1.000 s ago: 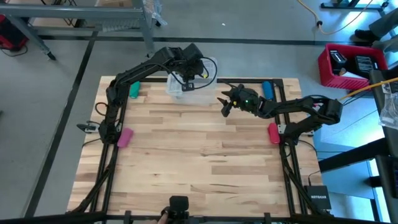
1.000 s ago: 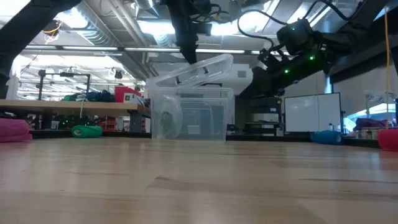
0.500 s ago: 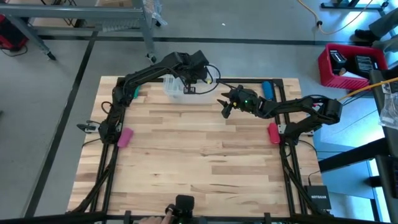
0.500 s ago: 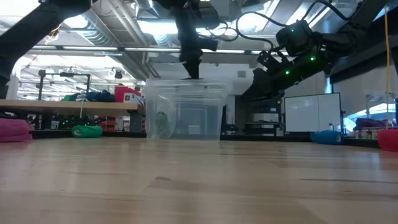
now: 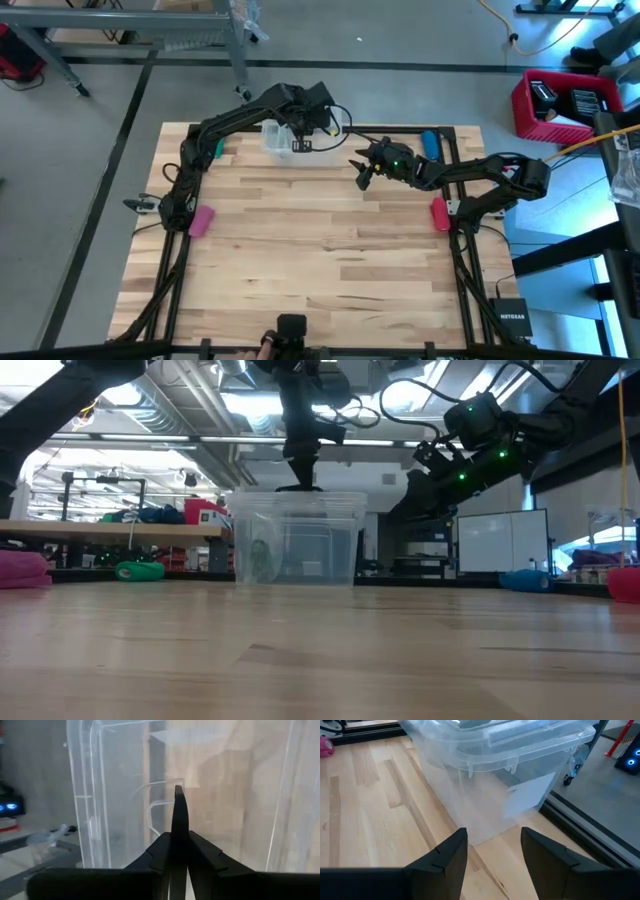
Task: Roll bandage
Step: Close the transparent bin, then return to Home Position
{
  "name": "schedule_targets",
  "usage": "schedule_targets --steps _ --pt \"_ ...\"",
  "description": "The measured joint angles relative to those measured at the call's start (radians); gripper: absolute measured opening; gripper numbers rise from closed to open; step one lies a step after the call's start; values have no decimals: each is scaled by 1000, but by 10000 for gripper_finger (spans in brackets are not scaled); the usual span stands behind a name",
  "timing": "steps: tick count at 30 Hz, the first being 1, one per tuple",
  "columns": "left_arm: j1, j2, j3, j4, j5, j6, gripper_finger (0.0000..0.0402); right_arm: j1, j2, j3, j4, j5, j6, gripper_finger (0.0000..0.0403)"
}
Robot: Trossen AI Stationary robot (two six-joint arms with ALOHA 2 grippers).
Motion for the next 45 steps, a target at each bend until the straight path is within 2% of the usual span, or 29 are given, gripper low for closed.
schedule_targets --steps 6,14,27,30,38,45 --pt "17 5 0 22 21 -21 43 0 0 0 0 0 0 186" --pt "21 39 0 36 23 39 43 0 0 0 0 -1 0 186" --pt "10 58 2 43 41 -24 45 0 0 0 1 -2 -3 186" --pt "10 58 0 44 54 -32 64 0 0 0 0 -2 -3 186" --pt "-3 60 24 30 46 -34 150 0 0 0 -1 -2 -3 186" --pt "-22 60 125 -29 46 -18 174 0 0 0 -1 -2 16 186"
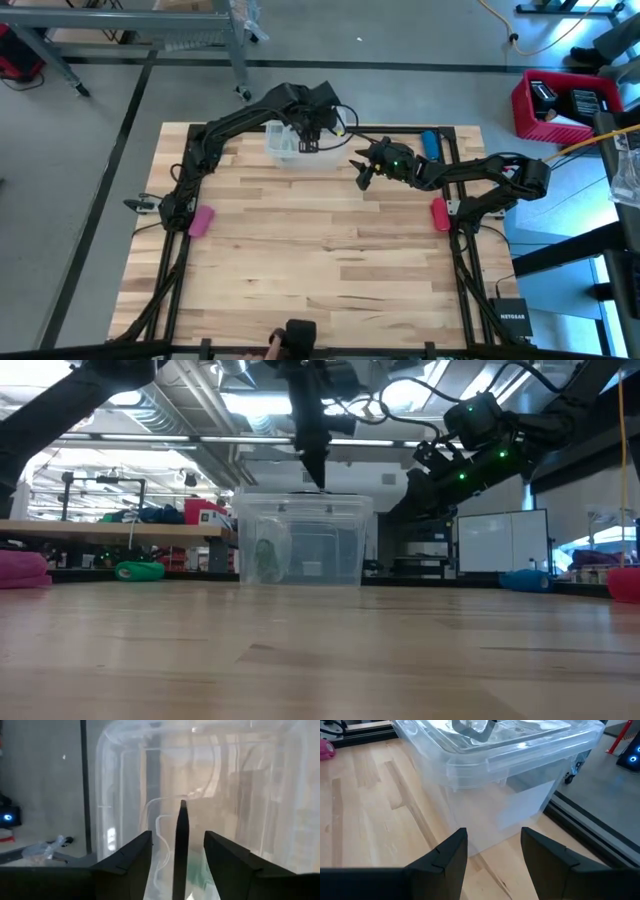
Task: Roll bandage
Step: Return to Home Position
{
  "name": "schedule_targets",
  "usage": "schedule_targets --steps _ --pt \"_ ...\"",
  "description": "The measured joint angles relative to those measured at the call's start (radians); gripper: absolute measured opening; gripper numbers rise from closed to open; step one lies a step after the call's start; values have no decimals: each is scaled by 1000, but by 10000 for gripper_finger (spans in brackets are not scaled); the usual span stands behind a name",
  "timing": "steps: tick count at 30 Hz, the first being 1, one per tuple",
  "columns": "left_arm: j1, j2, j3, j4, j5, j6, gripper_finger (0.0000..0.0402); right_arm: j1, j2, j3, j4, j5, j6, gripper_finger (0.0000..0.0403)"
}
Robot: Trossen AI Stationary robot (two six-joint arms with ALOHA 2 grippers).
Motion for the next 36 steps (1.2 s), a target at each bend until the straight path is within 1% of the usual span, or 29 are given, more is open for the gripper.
schedule_targets --steps 4,6,7,10,12,14,18,22,25,30,33,36 --pt "-11 -23 10 4 -5 34 172 0 0 0 0 -16 5 186" --pt "-15 -46 10 6 13 35 170 0 0 0 0 -25 5 186" --pt "-13 -61 10 12 44 17 168 0 -2 0 -1 -27 4 186" --pt "11 -117 10 32 216 -41 162 0 -22 0 -9 -47 2 186" --pt "34 -156 4 33 305 -85 155 0 -52 0 -17 -58 -6 186" --pt "49 -198 -26 30 351 -106 146 0 -91 0 -34 -72 -18 186" --pt "41 -283 -122 48 362 -120 125 0 -169 0 -68 -134 -19 186" --pt "32 -390 -299 146 368 -139 102 0 -224 0 -80 -156 -19 186" --pt "32 -490 -491 265 355 -175 85 0 -249 0 -83 -156 -8 186" --pt "-8 -717 -839 521 358 -218 57 0 -289 0 -90 -194 33 186" --pt "-43 -845 -1009 644 360 -240 42 0 -315 0 -118 -218 39 186" --pt "-85 -960 -1140 753 354 -272 30 0 -354 0 -161 -227 39 186"
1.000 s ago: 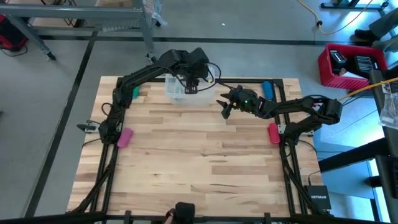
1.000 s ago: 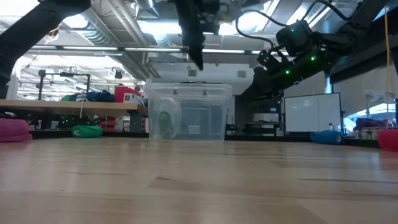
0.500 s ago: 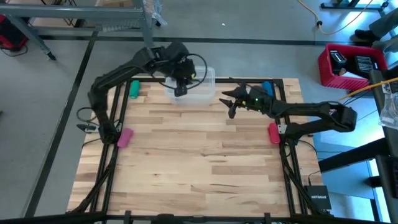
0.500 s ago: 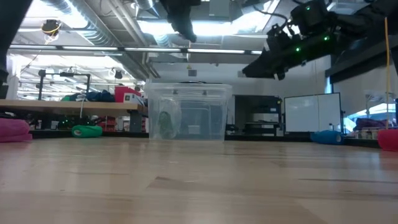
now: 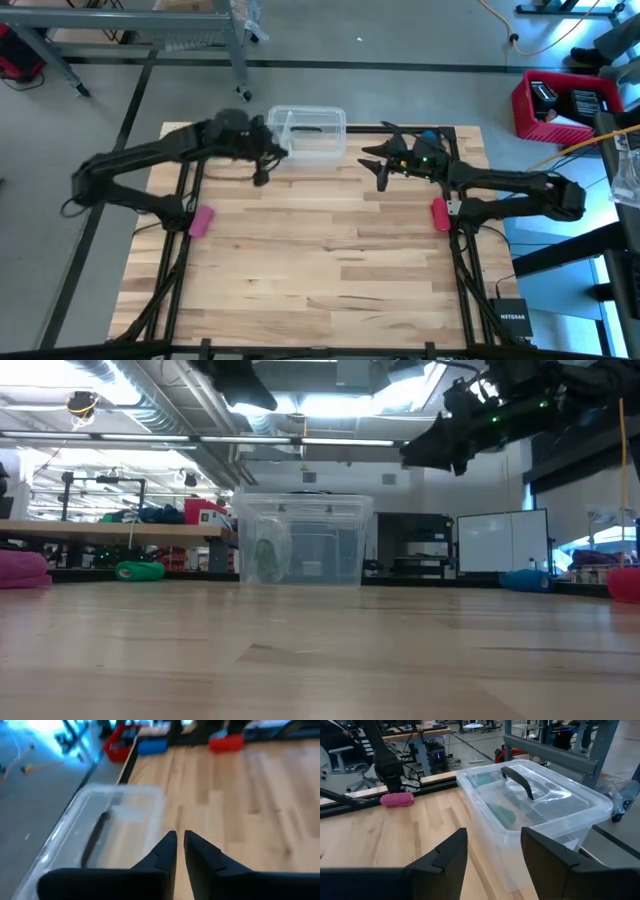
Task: Roll bandage
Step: Return to Home Position
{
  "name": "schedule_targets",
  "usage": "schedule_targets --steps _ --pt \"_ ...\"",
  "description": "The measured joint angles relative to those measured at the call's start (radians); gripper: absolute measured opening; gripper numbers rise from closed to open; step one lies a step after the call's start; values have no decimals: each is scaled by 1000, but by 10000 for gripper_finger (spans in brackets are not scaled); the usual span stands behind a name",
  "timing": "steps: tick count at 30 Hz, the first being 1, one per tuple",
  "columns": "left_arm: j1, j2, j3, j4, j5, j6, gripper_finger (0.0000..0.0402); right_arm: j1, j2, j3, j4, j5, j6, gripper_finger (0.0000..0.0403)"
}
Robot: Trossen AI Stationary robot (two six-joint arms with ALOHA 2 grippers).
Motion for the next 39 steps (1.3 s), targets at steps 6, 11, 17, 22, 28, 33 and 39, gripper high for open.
schedule_targets --steps 6,11,17,22,28,33,39 --pt "-68 -167 -239 179 5 -82 6 0 -141 0 -93 -16 -5 186" --pt "-127 -286 -398 338 -14 -172 3 0 -273 0 -239 -4 -6 170" --pt "-173 -419 -569 449 -74 -210 3 0 -409 -14 -348 -72 -33 74" --pt "-187 -526 -715 577 -89 -281 1 0 -541 -113 -330 -61 0 7" --pt "-217 -650 -831 620 -193 -309 3 0 -719 -242 -329 -18 76 30" --pt "-219 -731 -897 661 -207 -343 3 0 -868 -325 -334 -26 124 31" --pt "-219 -761 -935 614 -208 -478 3 0 -1007 -372 -380 81 158 32"
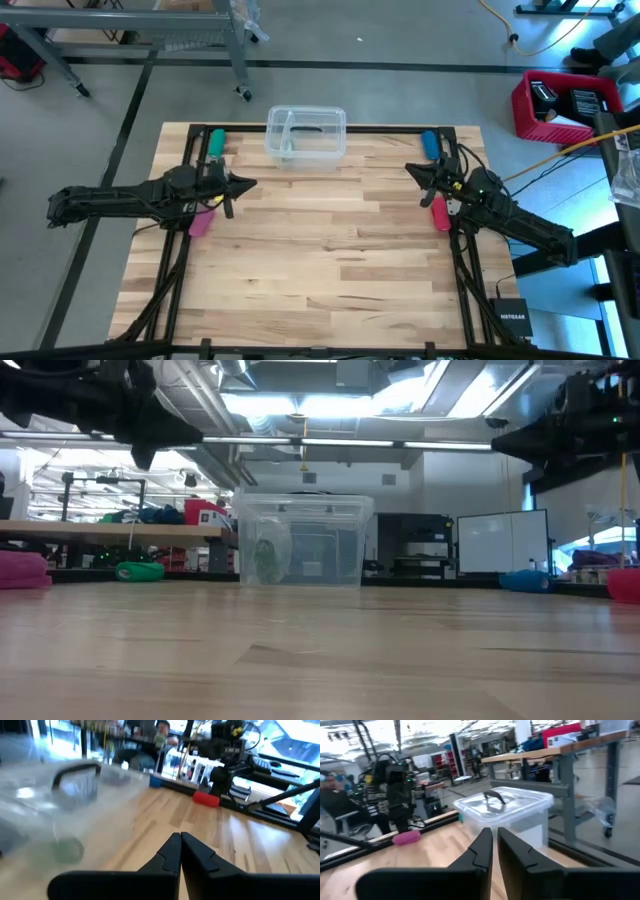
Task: Roll bandage
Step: Return to Home Position
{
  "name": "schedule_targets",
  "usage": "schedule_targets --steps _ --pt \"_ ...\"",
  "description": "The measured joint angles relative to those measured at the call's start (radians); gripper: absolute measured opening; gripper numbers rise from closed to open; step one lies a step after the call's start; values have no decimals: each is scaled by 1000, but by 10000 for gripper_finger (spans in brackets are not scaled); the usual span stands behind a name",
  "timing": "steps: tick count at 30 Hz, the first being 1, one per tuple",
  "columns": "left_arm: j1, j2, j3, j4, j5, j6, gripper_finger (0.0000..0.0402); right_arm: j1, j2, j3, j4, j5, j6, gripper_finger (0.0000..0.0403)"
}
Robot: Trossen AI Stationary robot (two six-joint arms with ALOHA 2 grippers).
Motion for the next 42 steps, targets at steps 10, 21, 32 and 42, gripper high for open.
schedule_targets --steps 10,21,32,42 --pt "-14 -11 0 -7 -13 60 3 0 -75 -77 -14 -4 19 32" --pt "-33 -288 -173 34 -30 33 3 0 -75 -125 9 9 49 32" --pt "-33 -458 -195 -94 -37 87 3 0 -75 -127 8 1 52 32" --pt "-30 -451 -193 -223 -55 87 3 0 -71 -127 5 -4 46 32"
